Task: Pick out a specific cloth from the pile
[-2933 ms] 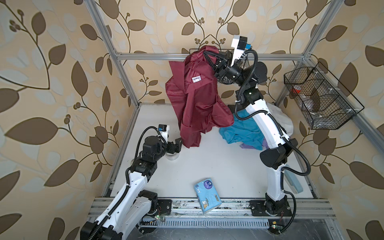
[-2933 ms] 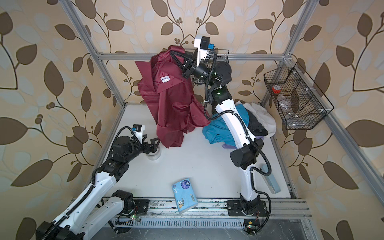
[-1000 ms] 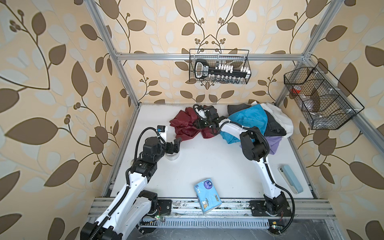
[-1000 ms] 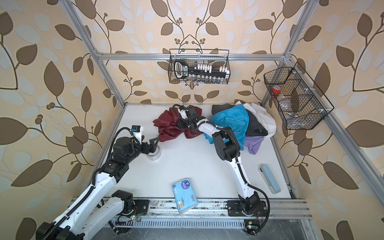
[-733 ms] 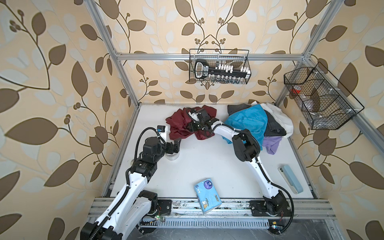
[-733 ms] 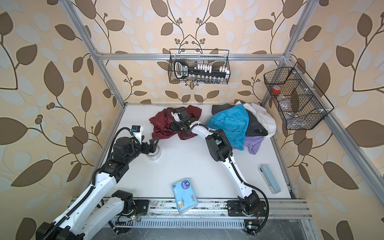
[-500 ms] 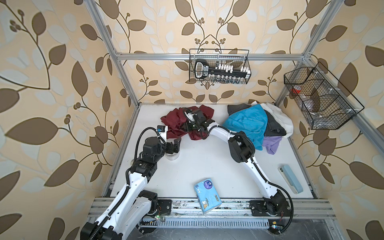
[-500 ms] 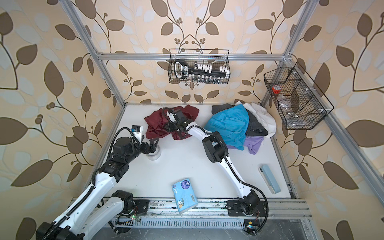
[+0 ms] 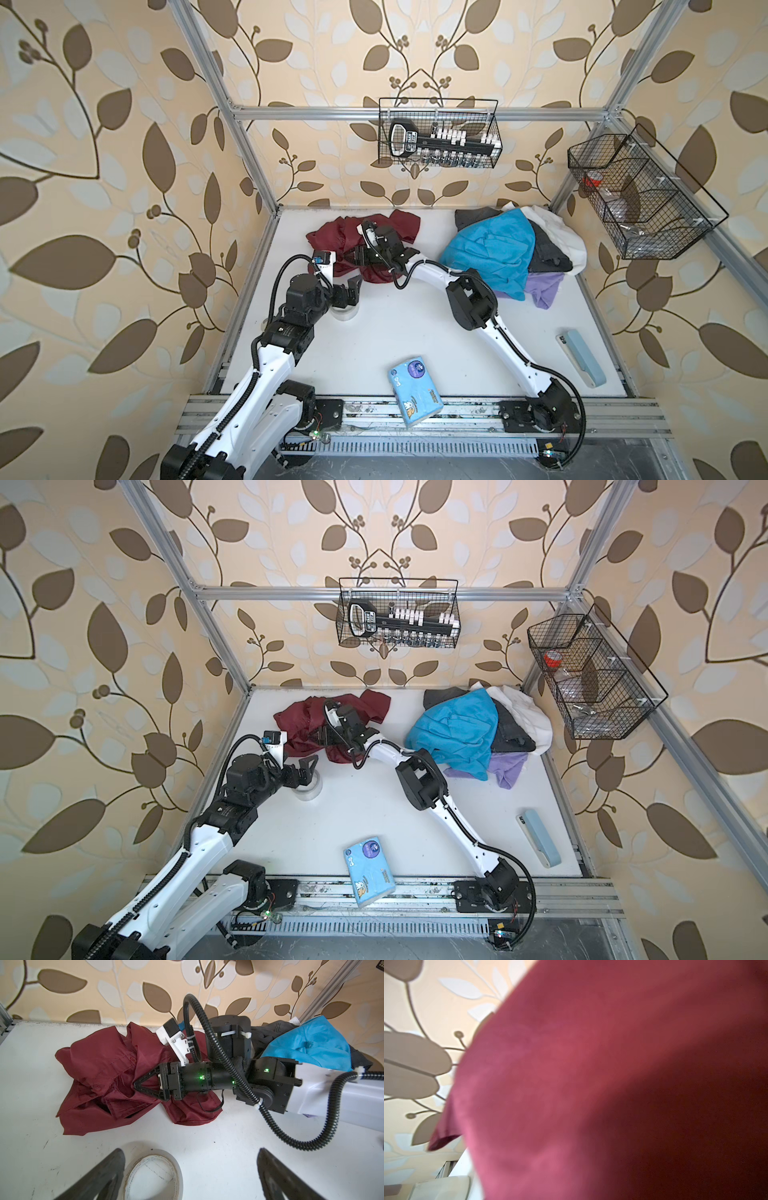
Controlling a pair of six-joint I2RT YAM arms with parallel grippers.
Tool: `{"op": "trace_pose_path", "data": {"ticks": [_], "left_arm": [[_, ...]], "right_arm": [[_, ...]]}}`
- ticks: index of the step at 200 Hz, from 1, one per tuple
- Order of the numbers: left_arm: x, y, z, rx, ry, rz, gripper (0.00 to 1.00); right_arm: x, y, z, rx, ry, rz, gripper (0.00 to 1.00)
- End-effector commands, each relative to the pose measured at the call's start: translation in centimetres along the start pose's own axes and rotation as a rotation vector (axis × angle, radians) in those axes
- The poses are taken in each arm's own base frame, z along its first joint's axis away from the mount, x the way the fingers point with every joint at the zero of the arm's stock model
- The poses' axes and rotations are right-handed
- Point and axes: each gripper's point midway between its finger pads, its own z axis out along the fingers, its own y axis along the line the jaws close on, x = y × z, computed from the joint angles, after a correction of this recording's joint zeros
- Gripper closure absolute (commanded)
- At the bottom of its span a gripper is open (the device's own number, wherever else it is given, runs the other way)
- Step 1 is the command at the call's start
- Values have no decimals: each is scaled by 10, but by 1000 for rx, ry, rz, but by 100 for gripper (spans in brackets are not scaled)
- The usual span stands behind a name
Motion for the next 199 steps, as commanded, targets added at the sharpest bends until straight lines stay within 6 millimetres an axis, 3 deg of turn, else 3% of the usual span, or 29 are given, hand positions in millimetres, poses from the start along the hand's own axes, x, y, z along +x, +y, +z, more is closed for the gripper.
{"op": "trace_pose_path", "data": {"ticks": [1, 22, 39, 77, 108, 151, 175, 199], "left_arm": [[-10, -5, -5, 8, -46, 12, 1], [-12, -5, -6, 9, -54, 15, 1], [-12, -5, -7, 8, -59, 16, 1], [-12, -4, -9, -2, -64, 22, 1], [-11, 0, -9, -29, -65, 32, 1], [-6, 30, -9, -194, -86, 30, 1], [-8, 62, -13, -372, -158, 34, 1], [-6, 84, -16, -490, -256, 69, 1]], "right_arm": [[-11, 32, -15, -72, -10, -35, 34], [-17, 48, -36, -70, -11, -80, 21], [-21, 58, -52, -57, -7, -107, 1], [-16, 61, -97, 61, 21, -148, 1], [3, 44, -148, 244, 94, -178, 1], [16, 22, -251, 402, 91, -194, 1], [4, 9, -328, 500, -20, -218, 1], [-8, -12, -412, 648, -243, -241, 1]]}}
